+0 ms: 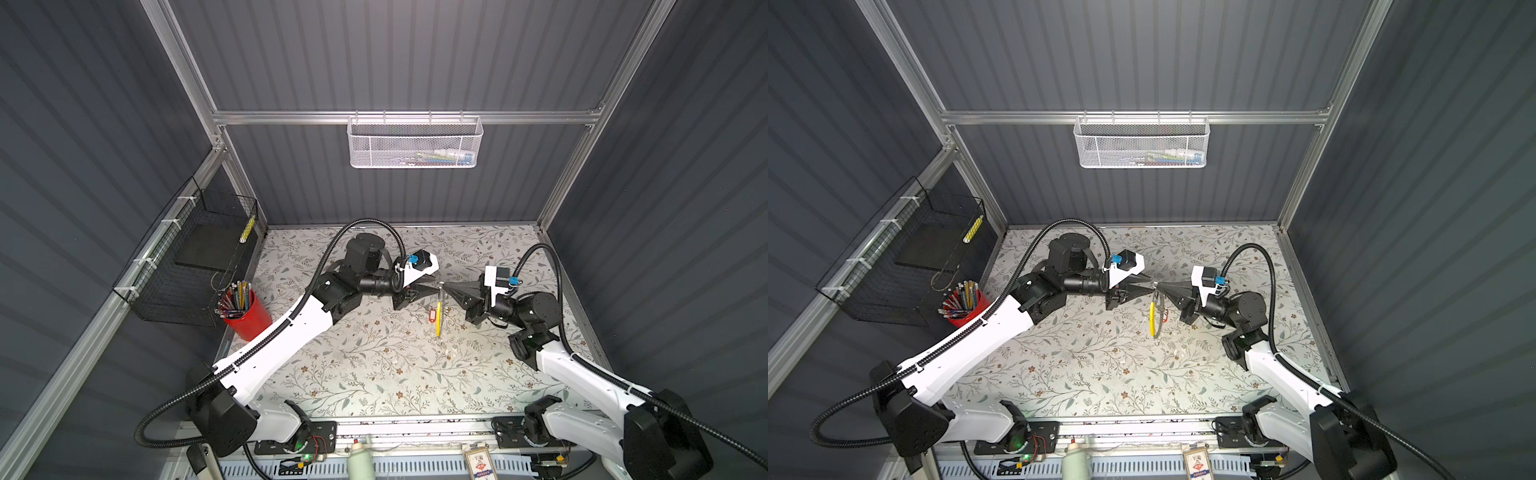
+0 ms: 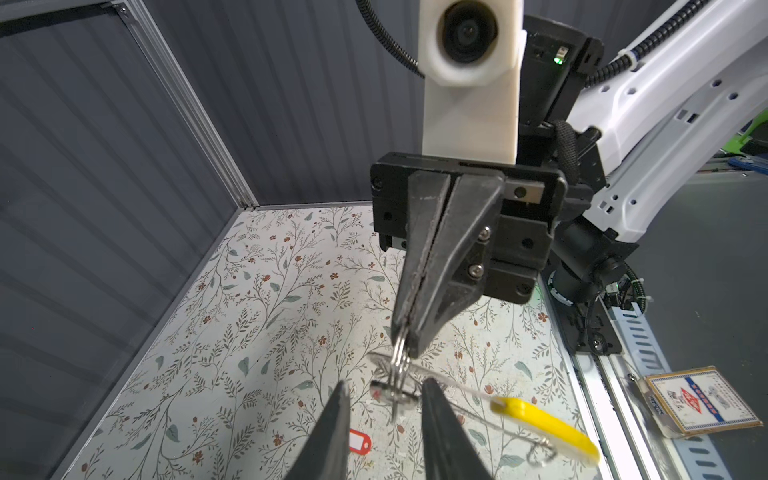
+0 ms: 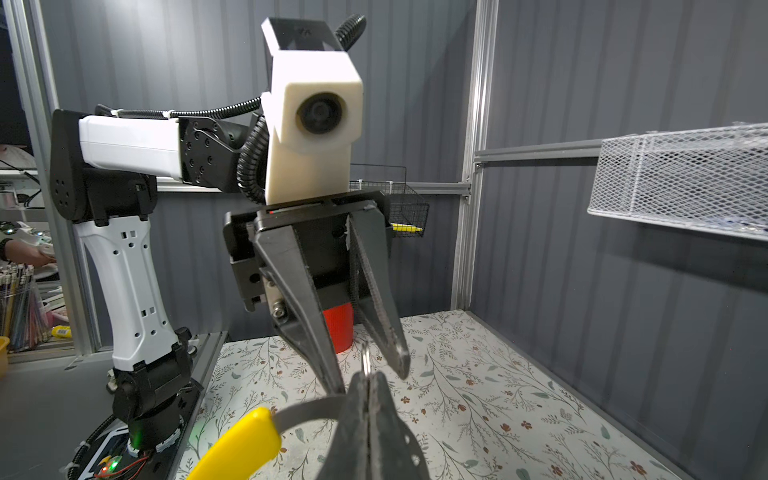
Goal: Put the keys on the keyring
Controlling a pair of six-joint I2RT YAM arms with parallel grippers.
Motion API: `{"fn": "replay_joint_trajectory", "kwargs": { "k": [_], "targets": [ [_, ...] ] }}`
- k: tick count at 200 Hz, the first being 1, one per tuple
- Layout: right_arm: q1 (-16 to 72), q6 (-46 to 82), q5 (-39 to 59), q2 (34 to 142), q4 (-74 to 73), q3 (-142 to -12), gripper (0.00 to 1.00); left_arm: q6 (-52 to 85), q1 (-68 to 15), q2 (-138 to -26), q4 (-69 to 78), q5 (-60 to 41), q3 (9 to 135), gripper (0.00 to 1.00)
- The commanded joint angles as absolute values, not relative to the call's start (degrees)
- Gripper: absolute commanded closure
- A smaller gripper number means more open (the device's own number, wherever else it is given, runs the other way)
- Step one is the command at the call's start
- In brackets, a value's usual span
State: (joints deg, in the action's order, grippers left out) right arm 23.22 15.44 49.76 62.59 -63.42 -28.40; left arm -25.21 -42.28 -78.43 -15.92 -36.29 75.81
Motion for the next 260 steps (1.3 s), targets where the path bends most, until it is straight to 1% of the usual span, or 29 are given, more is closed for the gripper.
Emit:
{"fn": "replay_joint_trajectory", "kwargs": {
  "k": [1,30,50,63,75,80,81,91,96,111,117,136,143,152,167,189,204,260],
  "targets": [
    [22.95,17.30,51.53,62.91,-67.84,-29.46,1.00,-25.96,-42.25,-79.18,-17.17,-38.81,77.77,0.72],
    [23.00,18.26,52.38,63.67,-68.86,-29.59,1.00,-26.10,-42.25,-79.39,-16.84,-39.58,77.81,0.78],
    [23.02,18.84,52.56,63.77,-69.72,-29.62,1.00,-26.19,-42.26,-79.64,-16.59,-40.46,78.11,0.84],
    [22.98,18.99,52.41,63.76,-69.98,-29.60,1.00,-26.22,-42.24,-79.96,-16.85,-41.10,78.52,0.91],
    [23.03,18.90,52.32,63.81,-69.83,-29.55,1.00,-26.72,-42.25,-80.16,-17.47,-41.62,79.03,1.00],
    [23.01,18.89,52.02,63.80,-69.64,-29.52,1.00,-26.96,-42.27,-80.29,-17.92,-41.74,79.23,1.00],
    [22.98,18.85,51.94,63.76,-69.58,-29.48,1.00,-27.01,-42.27,-80.31,-17.97,-41.75,79.30,1.00],
    [22.93,17.95,50.45,63.79,-68.41,-29.02,0.83,-27.61,-42.24,-80.49,-19.21,-41.49,80.17,1.00],
    [22.89,16.81,49.55,63.25,-67.37,-28.64,0.77,-27.95,-42.25,-80.66,-20.10,-40.82,80.51,1.00],
    [22.77,10.89,46.17,59.49,-59.14,-28.19,0.65,-30.38,-42.35,-81.73,-25.47,-38.67,84.75,1.00],
    [22.76,6.97,44.75,57.21,-53.67,-28.58,0.62,-31.40,-42.36,-82.35,-28.37,-37.47,86.39,1.00],
    [22.75,-7.42,40.91,50.03,-30.49,-32.40,0.62,-35.60,-43.24,-85.47,-39.39,-33.49,93.53,1.00],
    [22.71,-11.70,40.03,47.96,-23.80,-34.08,0.65,-37.40,-44.07,-86.81,-43.41,-31.10,96.11,1.00],
    [22.67,-16.09,39.75,46.06,-17.25,-35.90,0.69,-39.43,-45.28,-88.57,-47.84,-27.88,99.35,1.00],
    [22.59,-20.33,39.73,44.34,-10.18,-38.41,0.70,-41.69,-47.29,-91.48,-54.00,-23.69,104.32,1.00],
    [22.54,-23.06,41.03,44.10,-5.91,-40.35,0.72,-43.04,-49.71,-94.55,-58.96,-20.10,109.79,1.00],
    [22.62,-24.05,41.43,44.55,-5.05,-40.65,0.73,-42.94,-50.58,-95.65,-60.52,-19.68,112.11,1.00],
    [22.67,-25.60,41.87,45.68,-3.62,-40.96,0.76,-43.05,-52.31,-96.88,-62.40,-19.29,114.70,1.00]
  ]
}}
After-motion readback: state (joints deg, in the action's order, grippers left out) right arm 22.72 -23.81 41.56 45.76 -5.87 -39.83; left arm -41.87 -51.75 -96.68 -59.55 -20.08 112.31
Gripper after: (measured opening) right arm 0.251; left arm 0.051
